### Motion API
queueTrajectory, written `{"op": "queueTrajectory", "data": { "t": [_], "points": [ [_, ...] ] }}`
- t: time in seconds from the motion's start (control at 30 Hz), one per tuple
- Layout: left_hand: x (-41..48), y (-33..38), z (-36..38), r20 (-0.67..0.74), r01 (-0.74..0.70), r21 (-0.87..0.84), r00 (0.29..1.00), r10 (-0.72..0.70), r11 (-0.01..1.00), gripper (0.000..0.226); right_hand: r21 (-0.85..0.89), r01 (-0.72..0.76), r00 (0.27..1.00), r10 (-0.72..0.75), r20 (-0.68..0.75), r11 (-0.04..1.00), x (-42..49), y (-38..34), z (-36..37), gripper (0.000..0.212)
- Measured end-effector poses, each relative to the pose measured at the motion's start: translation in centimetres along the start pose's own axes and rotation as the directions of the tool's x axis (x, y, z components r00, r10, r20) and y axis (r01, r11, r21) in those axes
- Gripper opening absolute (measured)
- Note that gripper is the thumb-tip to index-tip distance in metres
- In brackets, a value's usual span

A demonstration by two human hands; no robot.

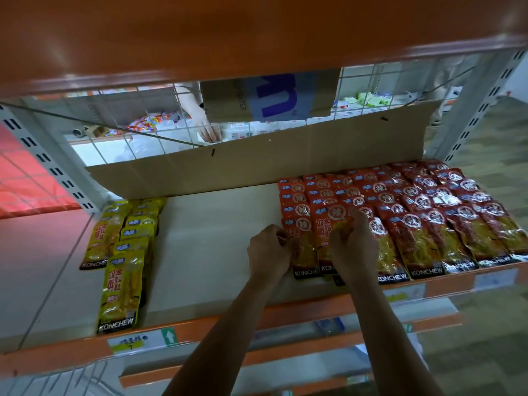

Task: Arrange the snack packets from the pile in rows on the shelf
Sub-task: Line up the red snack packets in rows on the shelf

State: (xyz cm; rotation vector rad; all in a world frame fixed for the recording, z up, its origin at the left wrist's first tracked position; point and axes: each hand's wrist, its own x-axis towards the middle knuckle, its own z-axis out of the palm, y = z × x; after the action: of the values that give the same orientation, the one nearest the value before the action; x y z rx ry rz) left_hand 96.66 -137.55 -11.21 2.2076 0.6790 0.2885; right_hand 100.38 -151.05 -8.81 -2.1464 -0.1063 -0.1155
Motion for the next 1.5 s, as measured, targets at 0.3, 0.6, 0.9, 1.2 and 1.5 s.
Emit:
{"op": "queueTrajectory", "data": {
  "t": [0.3, 0.6, 0.9, 1.2, 1.5],
  "points": [
    [-0.1, 0.0, -0.2, -0.062, -0.05, 0.045, 0.997, 0.052, 0.998, 0.039, 0.053, 0.036, 0.997, -0.04, 0.059, 0.998, -0.1, 0.1, 0.3, 0.045],
    [-0.5, 1.2, -0.8, 0.128, 0.031, -0.393, 0.992, 0.021, 0.919, 0.038, 0.075, 0.112, 0.986, -0.12, 0.113, 0.991, -0.8, -0.5, 0.8, 0.035],
    [-2.0, -0.8, -0.8, 0.105, 0.033, -0.309, 0.994, 0.0, 0.95, 0.036, -0.193, 0.185, 0.982, -0.191, -0.012, 0.964, -0.8, 0.8, 0.5, 0.038],
    [-2.5, -0.6, -0.3, 0.013, -0.095, -0.046, 0.995, 0.095, 0.994, 0.046, -0.201, 0.173, 0.983, -0.181, -0.019, 0.964, -1.1, 1.1, 0.5, 0.034],
    [-2.2, -0.7, -0.4, 0.006, -0.084, 0.061, 0.997, 0.083, 0.995, 0.053, -0.175, 0.231, 0.972, -0.233, 0.014, 0.957, -1.5, 0.3, 1.6, 0.036]
  ]
}}
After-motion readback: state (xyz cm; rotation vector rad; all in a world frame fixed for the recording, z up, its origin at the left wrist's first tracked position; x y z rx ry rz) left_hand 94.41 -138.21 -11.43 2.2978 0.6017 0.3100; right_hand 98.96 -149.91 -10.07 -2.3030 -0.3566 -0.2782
